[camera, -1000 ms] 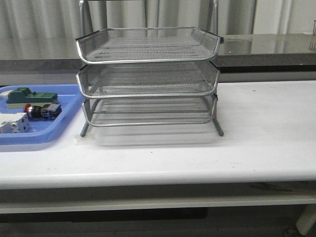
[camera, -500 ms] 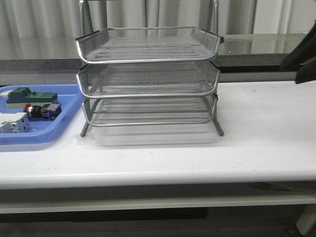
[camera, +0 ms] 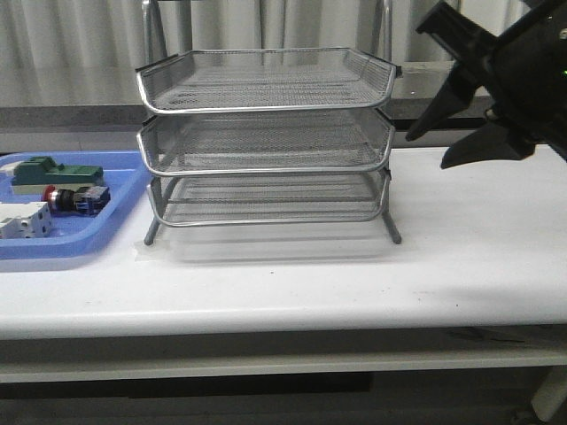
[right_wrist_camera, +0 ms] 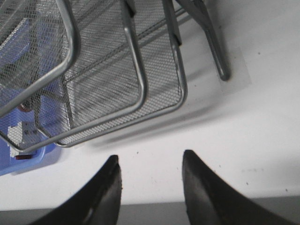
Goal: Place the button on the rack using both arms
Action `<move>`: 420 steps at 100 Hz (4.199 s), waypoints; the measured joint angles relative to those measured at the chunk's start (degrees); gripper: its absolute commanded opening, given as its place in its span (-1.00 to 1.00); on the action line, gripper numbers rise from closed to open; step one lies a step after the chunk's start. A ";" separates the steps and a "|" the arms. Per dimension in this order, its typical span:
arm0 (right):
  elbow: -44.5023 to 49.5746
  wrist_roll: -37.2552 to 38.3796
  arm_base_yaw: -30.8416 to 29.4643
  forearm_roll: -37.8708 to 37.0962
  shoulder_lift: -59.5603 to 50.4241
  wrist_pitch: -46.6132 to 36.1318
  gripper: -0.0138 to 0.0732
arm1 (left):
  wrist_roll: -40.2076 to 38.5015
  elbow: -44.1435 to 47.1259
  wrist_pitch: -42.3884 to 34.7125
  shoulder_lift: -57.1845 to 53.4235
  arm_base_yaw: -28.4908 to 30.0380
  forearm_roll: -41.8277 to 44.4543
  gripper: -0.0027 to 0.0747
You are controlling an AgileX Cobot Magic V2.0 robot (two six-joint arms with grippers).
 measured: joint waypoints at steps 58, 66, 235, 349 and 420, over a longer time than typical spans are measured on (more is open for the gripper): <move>-17.34 -0.35 0.13 0.09 19.28 3.66 0.08 | 0.00 0.00 0.00 0.00 0.00 0.00 -0.98; -18.60 -0.35 0.13 0.09 20.35 3.90 0.08 | 0.00 0.00 0.00 0.00 0.00 0.00 -0.98; 6.66 -0.36 5.08 -3.56 1.39 2.98 -0.55 | 0.00 0.00 0.00 0.00 0.00 0.00 -0.98; 8.32 12.12 0.98 -43.34 -20.93 17.75 0.42 | 0.00 0.00 0.00 0.00 0.00 0.00 -0.98; 8.30 27.11 -0.50 -67.83 -56.46 30.31 0.26 | 0.00 0.00 0.00 0.00 0.00 0.00 -0.98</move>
